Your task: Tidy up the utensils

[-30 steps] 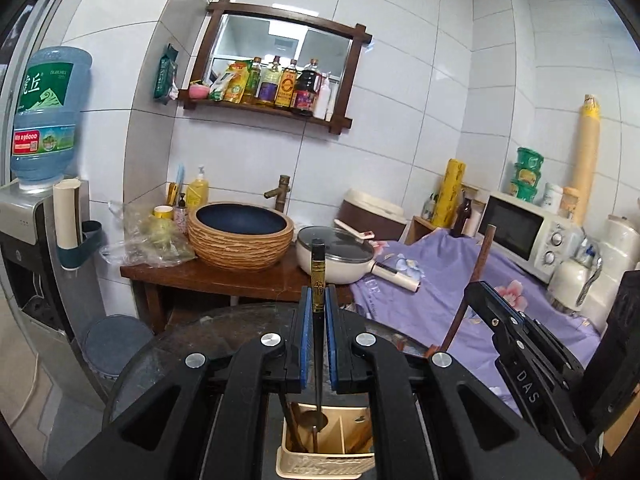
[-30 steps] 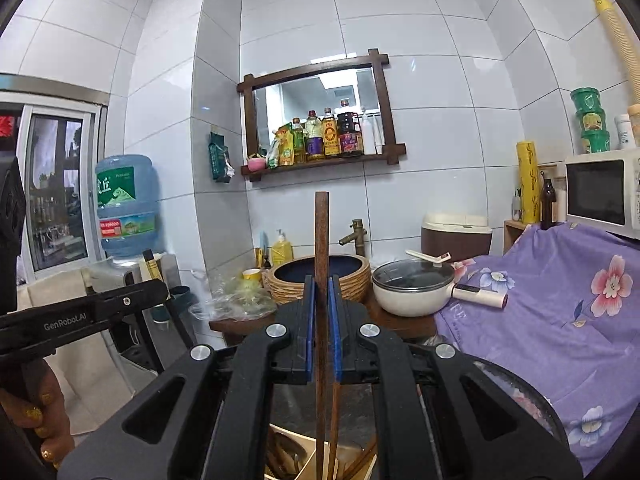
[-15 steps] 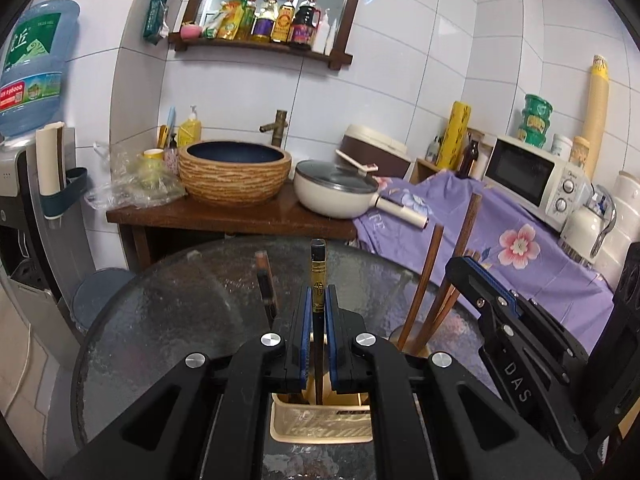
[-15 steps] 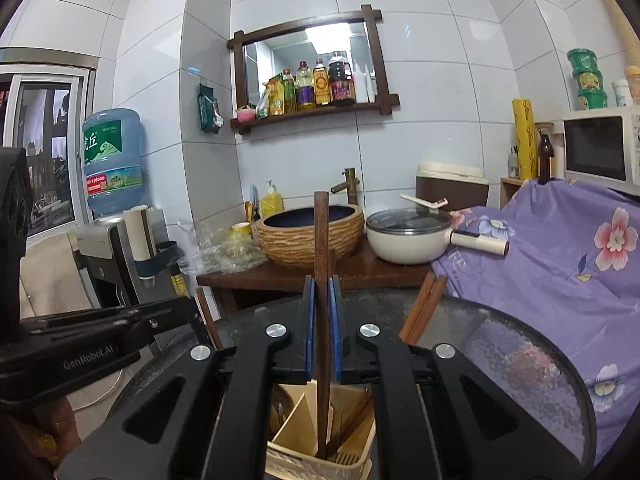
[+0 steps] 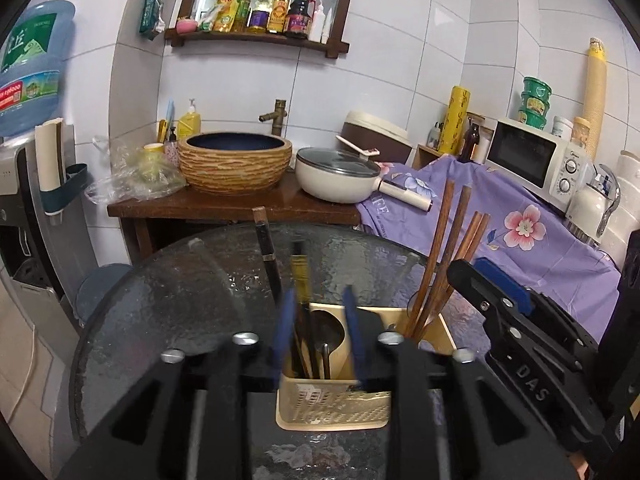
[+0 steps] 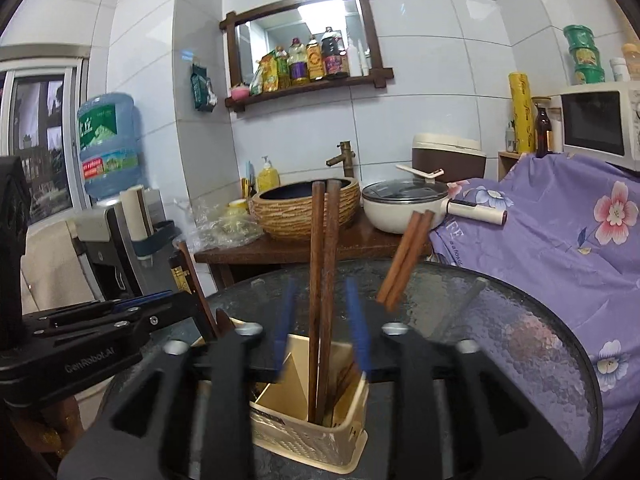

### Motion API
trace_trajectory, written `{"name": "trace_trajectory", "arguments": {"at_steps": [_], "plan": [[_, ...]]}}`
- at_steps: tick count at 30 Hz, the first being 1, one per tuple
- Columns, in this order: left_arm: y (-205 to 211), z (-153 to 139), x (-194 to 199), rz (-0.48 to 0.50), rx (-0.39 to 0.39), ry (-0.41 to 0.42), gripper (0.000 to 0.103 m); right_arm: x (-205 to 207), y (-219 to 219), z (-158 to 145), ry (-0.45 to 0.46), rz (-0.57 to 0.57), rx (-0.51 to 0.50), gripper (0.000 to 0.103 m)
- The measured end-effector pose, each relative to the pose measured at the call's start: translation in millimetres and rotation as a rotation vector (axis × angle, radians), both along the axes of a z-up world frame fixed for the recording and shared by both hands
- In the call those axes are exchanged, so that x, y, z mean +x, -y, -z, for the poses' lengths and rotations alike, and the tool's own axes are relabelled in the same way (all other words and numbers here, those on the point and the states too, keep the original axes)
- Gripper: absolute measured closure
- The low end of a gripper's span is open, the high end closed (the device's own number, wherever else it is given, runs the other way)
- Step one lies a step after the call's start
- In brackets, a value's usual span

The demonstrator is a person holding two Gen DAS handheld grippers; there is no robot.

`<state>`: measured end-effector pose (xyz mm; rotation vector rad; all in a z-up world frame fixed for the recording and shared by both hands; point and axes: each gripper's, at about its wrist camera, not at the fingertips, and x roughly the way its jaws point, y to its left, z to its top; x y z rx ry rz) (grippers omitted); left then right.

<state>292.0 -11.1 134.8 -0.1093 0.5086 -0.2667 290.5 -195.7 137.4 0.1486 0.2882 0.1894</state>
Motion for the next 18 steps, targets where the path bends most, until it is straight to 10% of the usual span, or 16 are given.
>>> {"name": "trace_trajectory", "arguments": {"at_steps": [7,18], "plan": [[-26,-1,-64,-0.046,-0.03,0.13,0.007,-49,19,2,0.005,-0.01,0.01,0.031],[-55,74,-130,-0.067,-0.099,0.041,0.006,-141,14,62,-0.098,-0.07,-0.034,0.011]]}}
